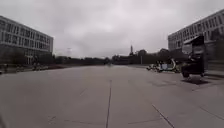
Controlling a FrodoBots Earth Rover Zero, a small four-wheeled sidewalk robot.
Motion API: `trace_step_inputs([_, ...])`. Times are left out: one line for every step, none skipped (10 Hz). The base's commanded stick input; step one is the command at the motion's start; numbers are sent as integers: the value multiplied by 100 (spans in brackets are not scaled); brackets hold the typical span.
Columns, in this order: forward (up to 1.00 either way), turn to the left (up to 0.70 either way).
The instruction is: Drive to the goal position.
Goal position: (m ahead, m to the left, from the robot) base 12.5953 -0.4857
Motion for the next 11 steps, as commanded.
trace_step_inputs([100,0])
trace_step_inputs([100,0])
trace_step_inputs([100,0])
trace_step_inputs([100,0])
trace_step_inputs([100,0])
trace_step_inputs([100,0])
trace_step_inputs([100,0])
trace_step_inputs([100,0])
trace_step_inputs([100,0])
trace_step_inputs([100,0])
trace_step_inputs([100,0])
